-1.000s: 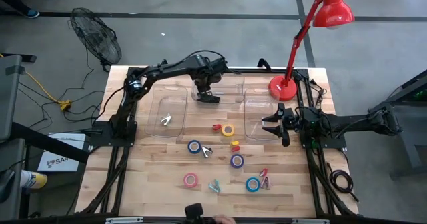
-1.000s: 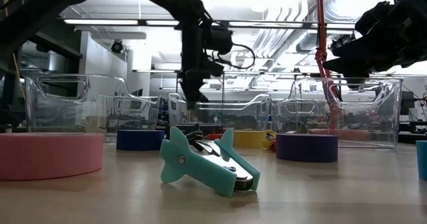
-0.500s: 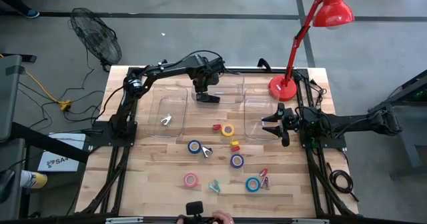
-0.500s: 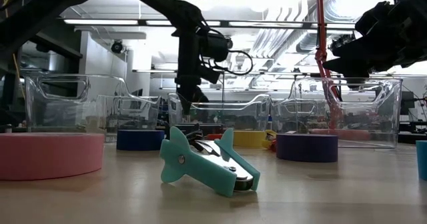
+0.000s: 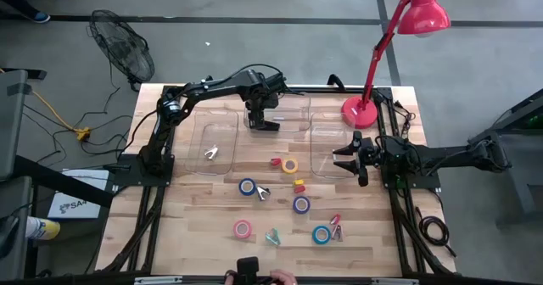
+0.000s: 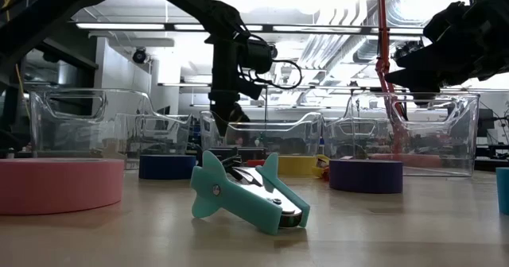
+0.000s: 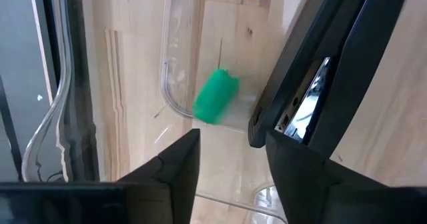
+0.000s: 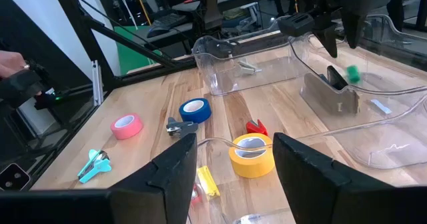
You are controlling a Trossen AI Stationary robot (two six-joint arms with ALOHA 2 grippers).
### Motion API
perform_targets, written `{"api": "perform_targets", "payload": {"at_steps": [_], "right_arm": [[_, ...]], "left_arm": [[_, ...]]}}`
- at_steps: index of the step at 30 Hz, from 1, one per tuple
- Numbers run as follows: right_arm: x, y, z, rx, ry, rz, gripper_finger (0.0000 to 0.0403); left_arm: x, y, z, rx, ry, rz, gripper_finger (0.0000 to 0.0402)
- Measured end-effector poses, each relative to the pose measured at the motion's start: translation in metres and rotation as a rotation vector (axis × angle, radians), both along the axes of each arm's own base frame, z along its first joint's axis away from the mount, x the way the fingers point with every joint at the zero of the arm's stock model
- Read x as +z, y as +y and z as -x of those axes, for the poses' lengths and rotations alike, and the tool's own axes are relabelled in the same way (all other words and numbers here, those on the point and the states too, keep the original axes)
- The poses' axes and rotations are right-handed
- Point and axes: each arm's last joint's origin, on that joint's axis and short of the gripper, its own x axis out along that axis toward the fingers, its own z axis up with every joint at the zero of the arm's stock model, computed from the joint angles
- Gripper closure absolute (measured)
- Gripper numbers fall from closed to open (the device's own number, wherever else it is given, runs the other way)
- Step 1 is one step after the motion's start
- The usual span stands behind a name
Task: Pick and place Stapler, Stapler remover, tape
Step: Put the green stapler into the top transparent bin, then put the top red stapler into the top transparent bin
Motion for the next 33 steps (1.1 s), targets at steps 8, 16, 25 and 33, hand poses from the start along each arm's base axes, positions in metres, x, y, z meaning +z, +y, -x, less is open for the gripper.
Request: {"api": "perform_targets", "payload": {"at_steps": [8,16,25,33], "right_arm": [[0.0,0.0,0.0,0.0,0.0,0.0,0.0214],[0.0,0.0,0.0,0.0,0.0,0.0,0.0214],[0.0,0.0,0.0,0.0,0.0,0.0,0.0214],[0.0,0.0,0.0,0.0,0.0,0.0,0.0214]], "left_arm": [[0.0,-0.002,0.001,0.02,0.038,-0.029,0.0219],[0.012,-0.01,-0.003,0.025,0.037,-0.041,0.0219],[0.037,-0.017,-0.009,0.011,-0.026,-0.064,0.0218],[0.062,-0.041,-0.009,-0.002,-0.139,0.056,0.0218]]}}
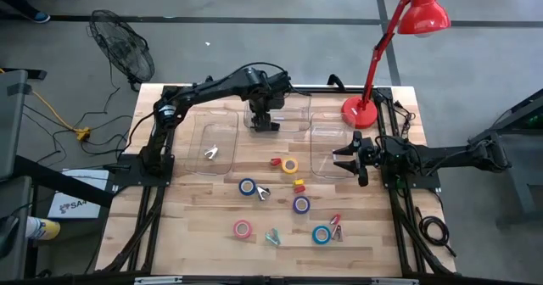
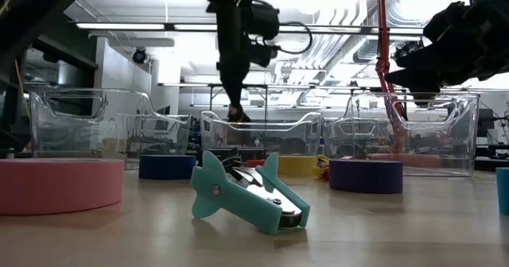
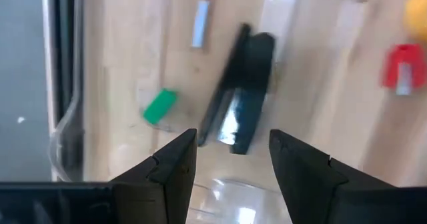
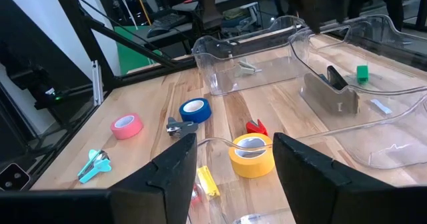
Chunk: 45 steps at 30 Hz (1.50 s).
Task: Pick and place Stapler, Stapler remover, tape
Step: Put the top red stapler into the top transparent bin
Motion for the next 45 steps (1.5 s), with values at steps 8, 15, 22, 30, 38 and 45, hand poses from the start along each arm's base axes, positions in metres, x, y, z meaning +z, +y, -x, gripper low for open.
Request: {"api": "perform_targets", "payload": {"at_steps": [8,15,22,30,38,45], "right_arm": [[0.0,0.0,0.0,0.0,0.0,0.0,0.0214],[0.0,0.0,0.0,0.0,0.0,0.0,0.0214],[0.0,0.0,0.0,0.0,0.0,0.0,0.0214],[0.0,0.0,0.0,0.0,0.0,0.0,0.0214],[0.0,0.0,0.0,0.0,0.0,0.0,0.0214],[-0.001,0.0,0.0,0.0,0.006,0.0,0.0214]], "left_arm": [[0.018,-0.036,-0.001,-0.128,-0.046,0.075,0.0218],[0.008,-0.069,-0.01,-0.195,-0.04,0.14,0.0218],[-0.025,-0.097,-0.018,-0.179,-0.01,0.102,0.0218],[-0.05,-0.114,-0.024,-0.006,-0.054,0.028,0.0202],[-0.067,-0.123,-0.035,-0.018,-0.08,0.104,0.0134],[-0.083,-0.124,-0.044,0.038,-0.086,0.086,0.0124]]}}
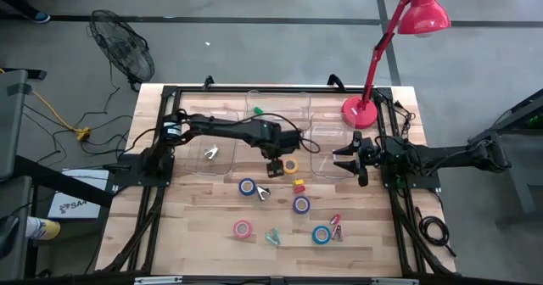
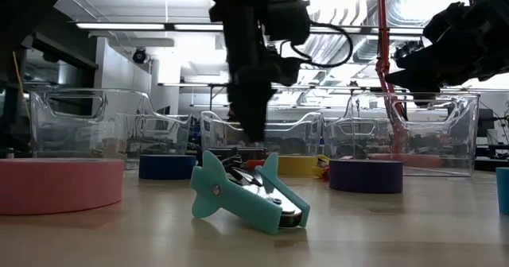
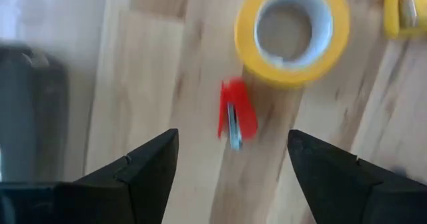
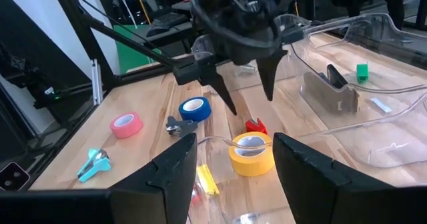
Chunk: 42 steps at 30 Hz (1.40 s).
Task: Pick and place Stapler, Stapler remover, tape
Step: Put the top red stapler into the top transparent bin
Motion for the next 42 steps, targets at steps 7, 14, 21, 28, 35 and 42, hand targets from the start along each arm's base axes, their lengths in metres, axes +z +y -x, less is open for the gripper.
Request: {"api": "perform_targets", "payload": {"at_steps": [7,14,21,28,35,42], "right_arm": [[0.0,0.0,0.0,0.0,0.0,0.0,0.0214],[0.0,0.0,0.0,0.0,-0.001,0.0,0.0214],[0.0,0.0,0.0,-0.001,-0.001,0.0,0.0214],[0.0,0.0,0.0,0.0,-0.001,0.0,0.0214],[0.0,0.0,0.0,0.0,-0.001,0.0,0.0214],[0.0,0.0,0.0,0.0,-0.001,0.0,0.0214]], "left_arm": [[-0.011,-0.002,-0.002,0.003,0.03,-0.019,0.0124],[-0.022,-0.001,-0.009,0.009,0.017,-0.028,0.0124],[-0.032,-0.002,-0.009,0.008,0.055,-0.025,0.0125],[-0.036,-0.004,-0.01,0.002,0.062,-0.025,0.0146],[-0.036,-0.004,-0.01,0.001,0.055,-0.018,0.0197],[-0.038,-0.004,-0.011,-0.005,0.06,0.004,0.0242]]}}
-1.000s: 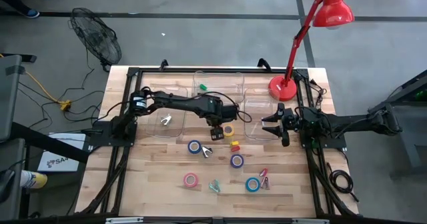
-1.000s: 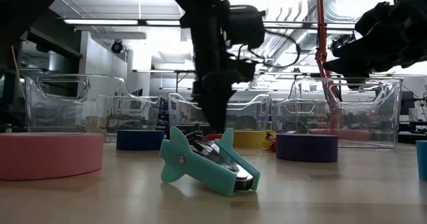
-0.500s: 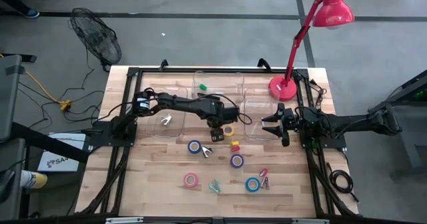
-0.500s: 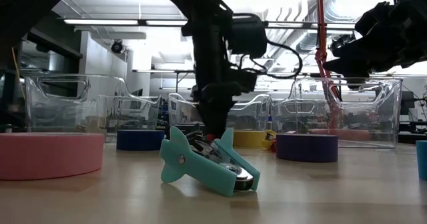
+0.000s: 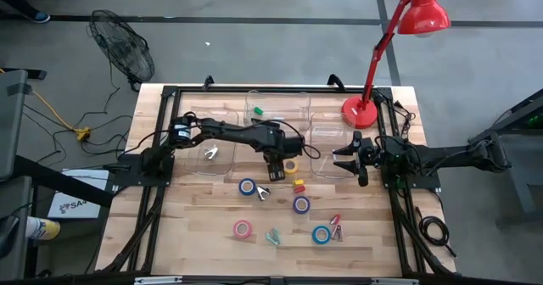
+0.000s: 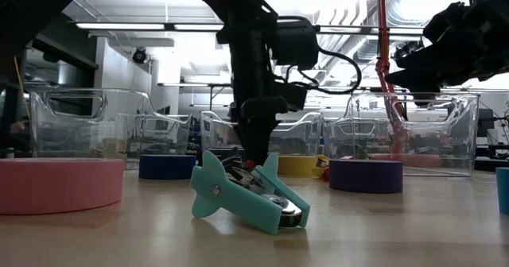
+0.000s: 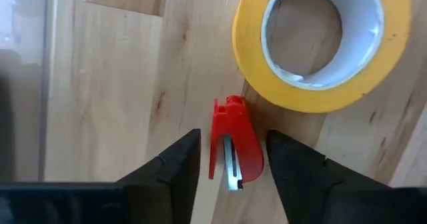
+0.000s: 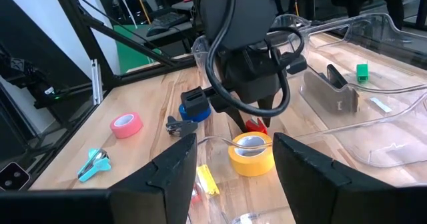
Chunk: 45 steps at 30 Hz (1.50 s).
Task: Pick and place Stapler, Stapler remover, tape
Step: Put the top red stapler into the top transparent bin
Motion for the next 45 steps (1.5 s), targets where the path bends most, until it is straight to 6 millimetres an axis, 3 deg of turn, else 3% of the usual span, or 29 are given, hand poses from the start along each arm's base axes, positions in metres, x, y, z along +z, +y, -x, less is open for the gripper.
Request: {"api": "perform_targets", "payload": {"at_steps": [11,17,22,29,36,45], "right_arm": [[0.0,0.0,0.0,0.0,0.0,0.0,0.0214],[0.0,0.0,0.0,0.0,0.0,0.0,0.0214],[0.0,0.0,0.0,0.0,0.0,0.0,0.0214],[0.0,0.0,0.0,0.0,0.0,0.0,0.0214],[0.0,0.0,0.0,0.0,0.0,0.0,0.0214],[0.0,0.0,0.0,0.0,0.0,0.0,0.0214]], "left_arm": [[-0.003,0.0,0.0,-0.011,0.016,0.003,0.0323],[0.001,-0.001,0.003,-0.04,0.06,0.006,0.0323],[0.019,0.0,-0.001,-0.058,0.065,0.005,0.0315],[0.065,0.004,-0.002,-0.053,0.08,0.007,0.0319],[0.104,0.026,0.0,-0.003,0.033,-0.026,0.0319],[0.108,0.073,0.009,0.076,0.04,-0.081,0.032]]}}
